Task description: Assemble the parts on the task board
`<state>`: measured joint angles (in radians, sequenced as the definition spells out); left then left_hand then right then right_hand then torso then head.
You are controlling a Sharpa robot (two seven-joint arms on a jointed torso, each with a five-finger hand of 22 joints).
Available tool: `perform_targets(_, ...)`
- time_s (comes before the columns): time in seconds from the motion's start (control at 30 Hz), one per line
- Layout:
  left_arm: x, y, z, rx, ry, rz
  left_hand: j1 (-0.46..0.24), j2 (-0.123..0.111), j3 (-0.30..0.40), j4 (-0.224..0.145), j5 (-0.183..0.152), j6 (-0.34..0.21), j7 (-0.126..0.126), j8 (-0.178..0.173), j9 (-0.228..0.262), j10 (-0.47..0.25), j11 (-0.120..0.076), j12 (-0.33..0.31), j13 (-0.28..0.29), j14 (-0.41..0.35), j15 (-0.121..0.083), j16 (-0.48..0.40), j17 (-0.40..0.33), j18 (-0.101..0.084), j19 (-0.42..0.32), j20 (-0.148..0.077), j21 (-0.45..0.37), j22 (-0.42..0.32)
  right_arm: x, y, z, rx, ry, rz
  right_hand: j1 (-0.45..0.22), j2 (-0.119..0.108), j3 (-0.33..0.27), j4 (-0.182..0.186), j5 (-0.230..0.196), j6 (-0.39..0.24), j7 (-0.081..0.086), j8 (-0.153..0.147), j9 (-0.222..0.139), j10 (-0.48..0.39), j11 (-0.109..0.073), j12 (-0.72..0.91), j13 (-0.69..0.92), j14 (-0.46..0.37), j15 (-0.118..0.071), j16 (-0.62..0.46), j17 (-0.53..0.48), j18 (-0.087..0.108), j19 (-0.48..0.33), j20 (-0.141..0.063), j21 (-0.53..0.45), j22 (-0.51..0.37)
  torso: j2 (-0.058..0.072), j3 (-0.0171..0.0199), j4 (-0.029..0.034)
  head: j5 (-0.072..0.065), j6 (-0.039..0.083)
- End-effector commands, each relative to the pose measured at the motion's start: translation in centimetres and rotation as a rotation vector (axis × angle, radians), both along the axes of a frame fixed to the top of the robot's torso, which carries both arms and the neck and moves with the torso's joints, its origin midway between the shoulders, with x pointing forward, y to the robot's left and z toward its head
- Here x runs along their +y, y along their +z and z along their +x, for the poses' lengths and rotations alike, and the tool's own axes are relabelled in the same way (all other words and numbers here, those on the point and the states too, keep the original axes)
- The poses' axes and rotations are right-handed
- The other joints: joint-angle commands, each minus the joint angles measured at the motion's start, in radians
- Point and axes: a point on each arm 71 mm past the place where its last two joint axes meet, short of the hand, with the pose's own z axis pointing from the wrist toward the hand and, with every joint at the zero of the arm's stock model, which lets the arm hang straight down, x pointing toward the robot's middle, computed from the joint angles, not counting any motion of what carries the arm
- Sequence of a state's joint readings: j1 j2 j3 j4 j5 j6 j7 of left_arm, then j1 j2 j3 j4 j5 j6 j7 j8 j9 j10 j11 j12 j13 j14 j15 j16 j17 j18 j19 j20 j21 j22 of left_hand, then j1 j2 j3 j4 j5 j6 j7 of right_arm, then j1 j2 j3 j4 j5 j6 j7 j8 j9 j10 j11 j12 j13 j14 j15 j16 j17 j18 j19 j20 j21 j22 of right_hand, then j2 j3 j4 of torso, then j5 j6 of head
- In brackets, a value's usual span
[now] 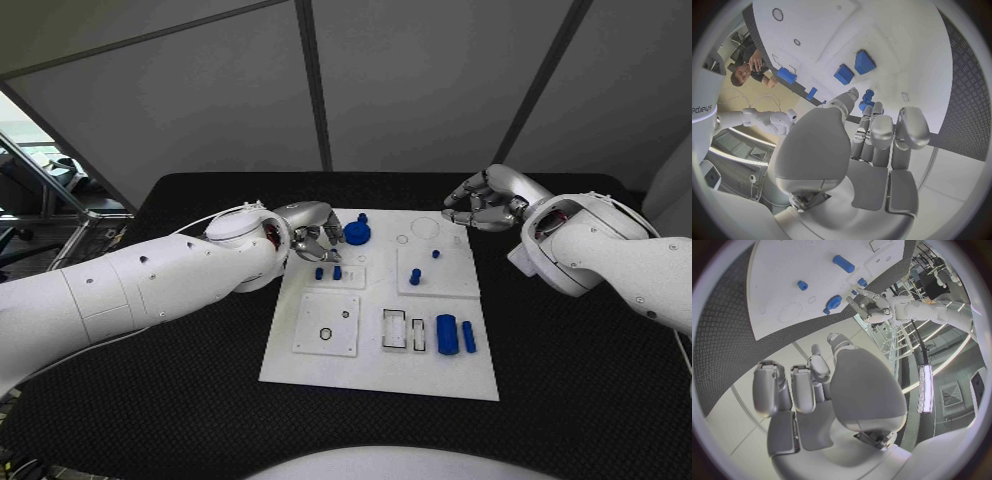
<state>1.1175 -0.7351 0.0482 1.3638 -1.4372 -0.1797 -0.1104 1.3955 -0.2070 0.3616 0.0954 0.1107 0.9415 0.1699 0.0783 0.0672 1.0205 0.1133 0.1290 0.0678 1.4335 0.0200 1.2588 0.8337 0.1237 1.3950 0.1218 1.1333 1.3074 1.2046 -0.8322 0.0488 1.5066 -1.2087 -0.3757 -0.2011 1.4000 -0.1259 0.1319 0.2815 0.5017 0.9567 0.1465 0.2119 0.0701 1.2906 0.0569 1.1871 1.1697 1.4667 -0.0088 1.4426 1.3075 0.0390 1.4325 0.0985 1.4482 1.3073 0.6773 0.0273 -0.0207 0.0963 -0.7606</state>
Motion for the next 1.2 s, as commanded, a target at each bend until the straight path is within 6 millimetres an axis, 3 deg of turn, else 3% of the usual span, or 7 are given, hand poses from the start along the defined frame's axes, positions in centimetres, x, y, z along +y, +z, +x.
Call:
perform_targets(0.03,0.2,0.6,0.0,-0.015,0.009,-0.063,0.001,0.013,-0.010,0.002,0.006,0.010,0.003,0.003,0.002,-0.006,0.001,0.009,0.002,0.000,0.007,0.005,-0.002,-0.028,-0.004,0.002,-0.003,0.041,0.0,0.1,0.1,-0.008,0.009,0.003,0.000,0.007,0.009,0.001,0.007,-0.006,-0.002,-0.006,0.000,-0.039,0.000,-0.065,-0.066,0.056,-0.007,-0.013,0.045,0.010,-0.012,-0.001,-0.009,0.088,0.000,-0.0006,-0.0010,-0.001,0.001)
perform_targets(0.23,2.1,2.1,0.4,0.034,0.080,-0.314,-0.003,0.025,-0.027,0.017,0.006,0.051,0.003,0.022,0.005,0.027,-0.003,0.037,0.008,-0.009,0.005,-0.002,-0.028,-0.017,-0.026,0.001,-0.062,0.012,-0.7,0.0,0.5,-0.007,0.002,-0.002,0.031,-0.004,0.047,-0.004,-0.016,0.005,-0.006,0.001,0.002,-0.216,-0.005,-0.435,-0.414,0.023,-0.012,-0.110,-0.076,0.036,-0.092,-0.008,-0.091,-0.009,-0.001,-0.0009,0.0014,-0.005,0.004)
perform_targets(0.37,4.0,3.0,0.7,0.069,0.173,-0.611,0.006,0.030,-0.040,0.021,0.006,0.063,0.013,0.027,0.002,-0.011,0.008,0.036,0.001,-0.072,0.015,-0.064,-0.150,0.020,-0.131,0.009,-0.282,-0.098,-1.1,-0.2,0.7,-0.014,0.023,-0.034,0.082,-0.017,0.090,-0.020,-0.095,0.022,-0.003,0.003,0.002,-0.236,0.003,-0.622,-0.575,-0.009,-0.010,-0.247,-0.234,0.061,-0.172,-0.008,-0.188,-0.114,-0.002,-0.0004,0.0033,-0.008,0.005)
perform_targets(0.43,5.0,3.3,0.8,0.088,0.224,-0.749,-0.005,0.038,-0.052,0.033,0.005,0.065,0.014,0.028,0.001,-0.011,0.009,0.046,0.002,-0.166,0.016,-0.187,-0.360,0.034,-0.172,0.012,-0.369,-0.142,-1.1,-0.4,0.7,-0.024,0.048,-0.073,0.099,-0.016,0.106,-0.027,-0.120,0.033,-0.001,0.004,0.002,-0.247,0.006,-0.687,-0.631,-0.008,-0.008,-0.262,-0.249,0.061,-0.173,-0.005,-0.197,-0.121,0.000,-0.0019,0.0023,-0.009,0.008)
perform_targets(0.53,6.4,3.4,0.9,0.126,0.289,-0.922,-0.029,0.062,-0.071,0.060,0.005,0.065,0.019,0.028,0.000,-0.015,0.013,0.060,0.003,-0.224,0.022,-0.261,-0.424,0.059,-0.255,0.017,-0.535,-0.230,-0.9,-0.8,0.5,-0.042,0.092,-0.143,0.104,-0.021,0.118,-0.028,-0.144,0.037,0.004,-0.009,-0.001,-0.245,0.009,-0.789,-0.727,-0.007,0.000,-0.284,-0.269,0.063,-0.177,0.001,-0.213,-0.134,0.001,-0.0011,-0.0013,-0.016,0.012)
perform_targets(0.83,8.2,3.6,0.8,0.236,0.332,-1.253,0.002,0.104,-0.097,0.051,0.005,0.059,0.021,0.035,0.001,-0.033,0.015,0.116,0.005,-0.283,0.026,-0.371,-0.503,0.060,-0.294,0.024,-0.638,-0.307,0.5,-2.4,-0.8,-0.121,0.209,-0.388,0.103,-0.043,0.119,-0.038,-0.190,0.052,-0.007,-0.043,-0.002,-0.217,0.017,-0.914,-0.871,-0.004,0.007,-0.312,-0.293,0.066,-0.182,0.003,-0.237,-0.151,-0.001,-0.0013,0.0014,-0.056,0.018)
perform_targets(1.2,7.6,3.7,0.5,0.283,0.283,-1.351,0.013,0.117,-0.098,0.043,0.006,0.088,0.007,0.057,0.003,0.021,-0.001,0.154,0.006,-0.275,0.015,-0.399,-0.527,0.060,-0.286,0.017,-0.670,-0.338,2.5,-3.9,-1.7,-0.162,0.257,-0.511,0.103,-0.055,0.123,-0.050,-0.194,0.040,0.020,-0.091,-0.004,-0.191,0.039,-1.002,-0.982,0.011,0.021,-0.303,-0.277,0.061,-0.160,0.010,-0.228,-0.134,0.002,0.0000,0.0005,-0.072,0.025)
